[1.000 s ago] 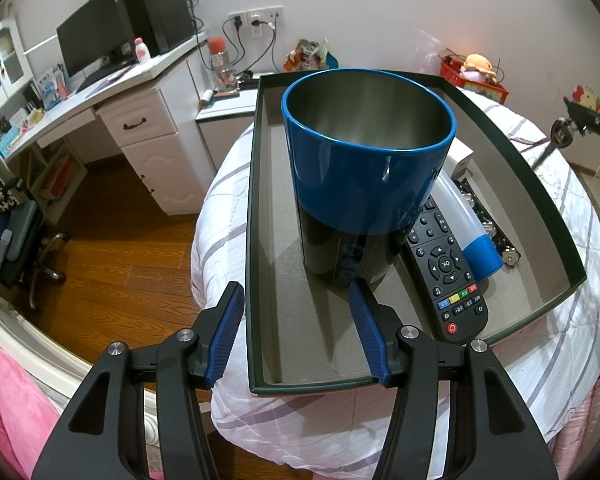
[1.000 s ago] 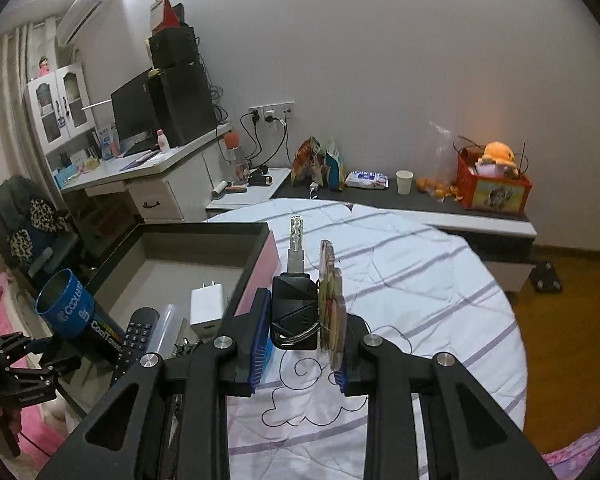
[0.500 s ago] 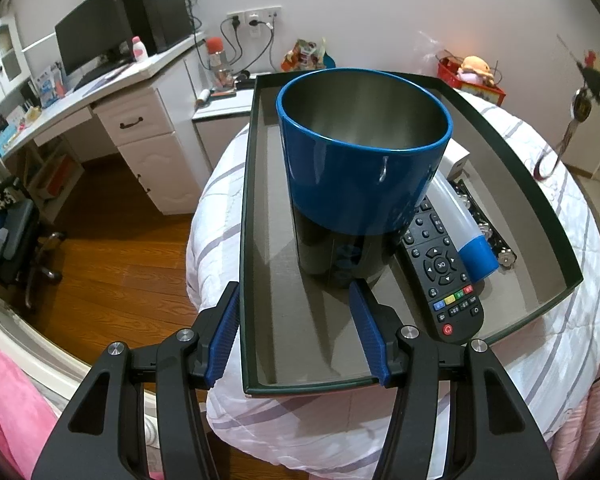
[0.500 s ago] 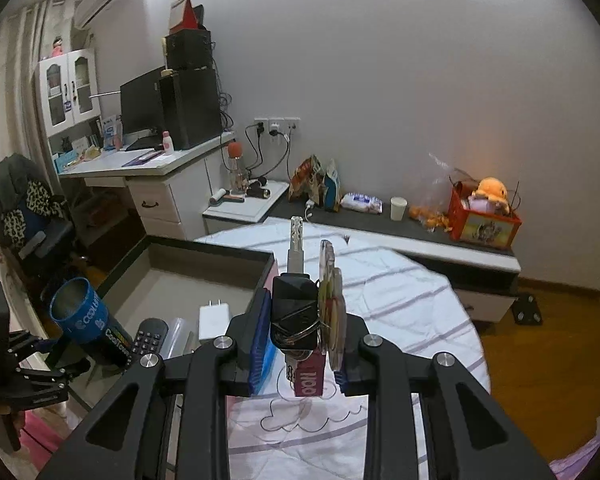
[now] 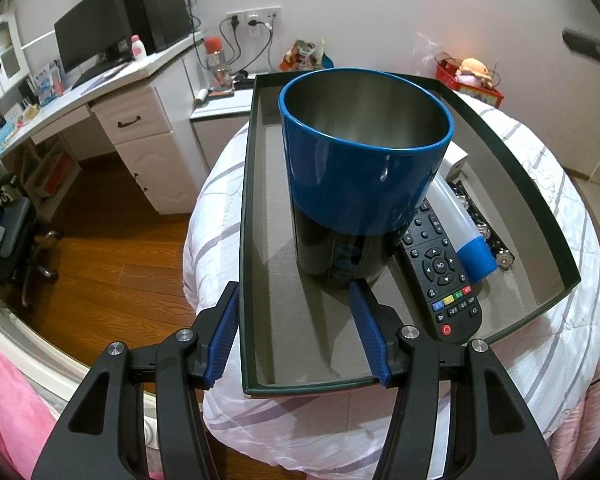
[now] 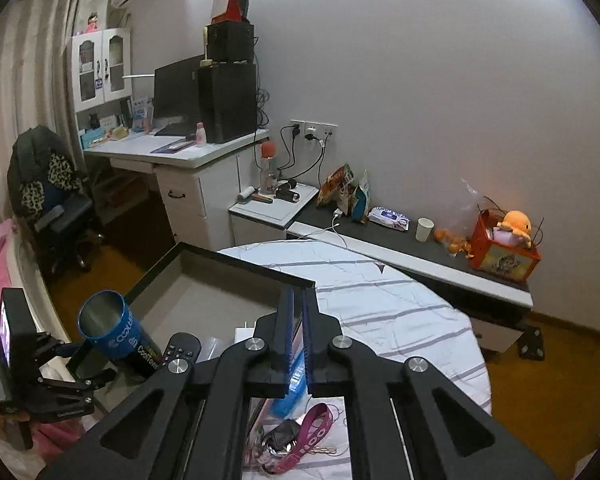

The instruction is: Organize rigid objects

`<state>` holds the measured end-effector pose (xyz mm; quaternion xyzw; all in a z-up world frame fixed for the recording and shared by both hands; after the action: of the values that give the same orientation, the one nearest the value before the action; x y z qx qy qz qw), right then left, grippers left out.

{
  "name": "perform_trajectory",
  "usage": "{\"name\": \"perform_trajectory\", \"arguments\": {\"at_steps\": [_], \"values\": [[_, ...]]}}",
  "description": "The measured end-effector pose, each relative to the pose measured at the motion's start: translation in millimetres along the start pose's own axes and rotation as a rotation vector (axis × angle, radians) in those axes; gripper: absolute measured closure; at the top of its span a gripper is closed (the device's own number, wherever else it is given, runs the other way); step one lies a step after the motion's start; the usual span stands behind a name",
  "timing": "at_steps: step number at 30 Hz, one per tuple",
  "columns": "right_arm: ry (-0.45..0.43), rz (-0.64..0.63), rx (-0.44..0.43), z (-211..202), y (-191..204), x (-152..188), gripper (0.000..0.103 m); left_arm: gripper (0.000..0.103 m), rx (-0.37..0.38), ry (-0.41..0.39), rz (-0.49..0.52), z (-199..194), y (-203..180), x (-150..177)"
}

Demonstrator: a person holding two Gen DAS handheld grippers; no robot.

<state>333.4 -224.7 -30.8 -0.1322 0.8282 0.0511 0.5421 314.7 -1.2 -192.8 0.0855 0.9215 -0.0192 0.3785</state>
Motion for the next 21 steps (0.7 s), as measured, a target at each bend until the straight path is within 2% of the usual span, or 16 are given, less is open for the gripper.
{"name": "perform_trajectory", "arguments": {"at_steps": [1, 2, 3, 5, 12, 17, 21], "values": [[0.035, -0.01, 0.001, 2, -1, 9, 0.096, 0.047, 0.0, 0.001, -0.001, 0, 0, 0], [0.069, -0.017, 0.001, 5, -1, 19, 0.09, 0.047, 0.001, 0.0, 0.0, 1, 0, -1], [0.087, -0.016, 0.007, 8, -4, 30, 0.078, 0.047, 0.001, 0.0, 0.0, -1, -1, 1], [0.147, -0.019, 0.027, 12, -9, 59, 0.063, 0.046, 0.003, -0.002, 0.001, 0, -1, 1], [0.293, 0.067, 0.001, 23, -18, 142, 0.063, 0.046, 0.004, -0.004, 0.002, 1, -2, 1], [0.335, 0.139, -0.002, 34, -26, 163, 0.063, 0.046, 0.006, -0.003, 0.0, 0, -2, 2], [0.337, 0.199, -0.016, 46, -31, 167, 0.063, 0.046, 0.004, -0.003, 0.001, 1, -1, 2]]}}
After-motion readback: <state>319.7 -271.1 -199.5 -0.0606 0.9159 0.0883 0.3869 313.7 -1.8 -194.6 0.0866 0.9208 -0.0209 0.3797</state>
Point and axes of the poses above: each gripper's, at about its wrist camera, not at the fingertips, and z roughly the way its jaws point, y to its left, x to its underside, the point moved 10 cm from there along z, roughly the way its jaws point, and after that the axes turned 9 degrees about -y, right-handed, at the moved point
